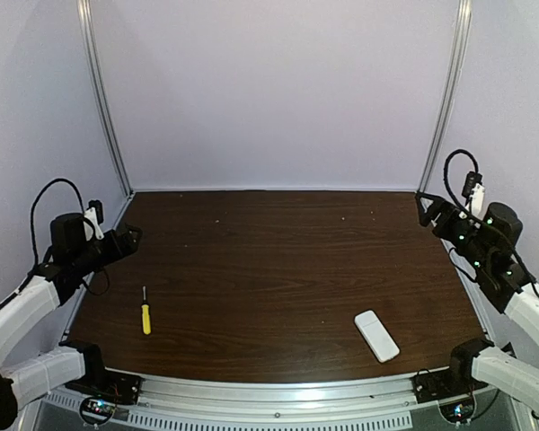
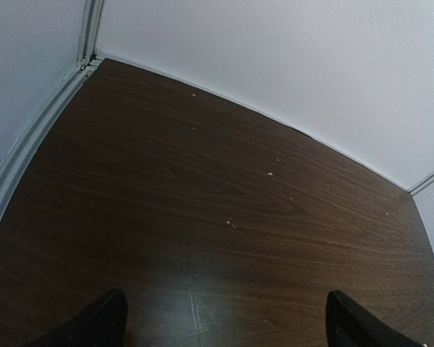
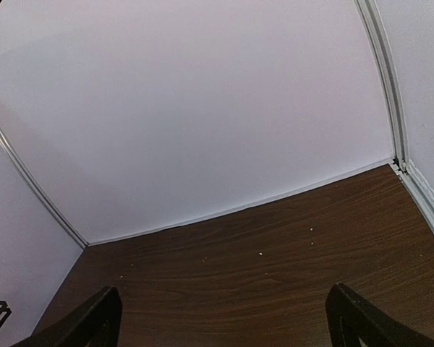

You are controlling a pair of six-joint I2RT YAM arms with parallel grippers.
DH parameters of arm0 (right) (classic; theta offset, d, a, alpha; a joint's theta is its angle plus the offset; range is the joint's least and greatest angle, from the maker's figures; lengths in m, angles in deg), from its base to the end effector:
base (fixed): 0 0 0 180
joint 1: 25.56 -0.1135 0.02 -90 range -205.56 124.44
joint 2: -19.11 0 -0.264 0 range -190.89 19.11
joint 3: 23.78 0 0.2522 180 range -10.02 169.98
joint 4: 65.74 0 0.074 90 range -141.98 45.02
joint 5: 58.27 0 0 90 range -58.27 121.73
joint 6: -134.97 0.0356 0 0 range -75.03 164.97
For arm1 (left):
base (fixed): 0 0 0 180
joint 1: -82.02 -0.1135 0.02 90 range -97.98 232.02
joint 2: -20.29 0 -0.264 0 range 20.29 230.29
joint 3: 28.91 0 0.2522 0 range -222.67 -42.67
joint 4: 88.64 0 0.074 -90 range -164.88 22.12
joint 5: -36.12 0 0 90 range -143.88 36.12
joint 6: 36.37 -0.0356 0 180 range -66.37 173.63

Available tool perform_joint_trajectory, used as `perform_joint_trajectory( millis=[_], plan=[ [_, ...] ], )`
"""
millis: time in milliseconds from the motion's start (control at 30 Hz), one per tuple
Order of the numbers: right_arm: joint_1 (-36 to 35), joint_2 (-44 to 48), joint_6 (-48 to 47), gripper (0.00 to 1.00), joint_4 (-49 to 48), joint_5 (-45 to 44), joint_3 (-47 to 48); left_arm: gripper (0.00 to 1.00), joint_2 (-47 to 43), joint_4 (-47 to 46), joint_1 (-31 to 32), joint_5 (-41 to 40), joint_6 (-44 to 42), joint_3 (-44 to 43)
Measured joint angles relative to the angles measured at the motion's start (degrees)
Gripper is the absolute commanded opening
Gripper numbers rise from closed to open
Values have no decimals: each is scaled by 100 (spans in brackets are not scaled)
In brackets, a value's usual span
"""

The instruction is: Unload the batteries from the remote control

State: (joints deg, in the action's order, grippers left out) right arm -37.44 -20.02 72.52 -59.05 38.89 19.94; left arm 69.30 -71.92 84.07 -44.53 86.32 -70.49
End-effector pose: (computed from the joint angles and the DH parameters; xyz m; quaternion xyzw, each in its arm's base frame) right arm 0.1712 0.0405 0.2963 0.0550 0.7177 0.2760 0.6369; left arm 0.1962 -0.0128 0.2355 -0.1783 0.8186 -0.2270 0.4966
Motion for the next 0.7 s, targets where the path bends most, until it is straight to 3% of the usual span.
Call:
perform_joint_trajectory(
  millis=[233,400,700],
  plan=[
    [-2,369,444,100,402,708,0,97,-894,297,748,66,92,234],
    [-144,-129,699,100,1390,992,278,97,-885,223,1346,-122,199,435],
    [-1777,-538,942,100,3032,142,540,98,262,-350,2938,-903,374,544]
  ],
)
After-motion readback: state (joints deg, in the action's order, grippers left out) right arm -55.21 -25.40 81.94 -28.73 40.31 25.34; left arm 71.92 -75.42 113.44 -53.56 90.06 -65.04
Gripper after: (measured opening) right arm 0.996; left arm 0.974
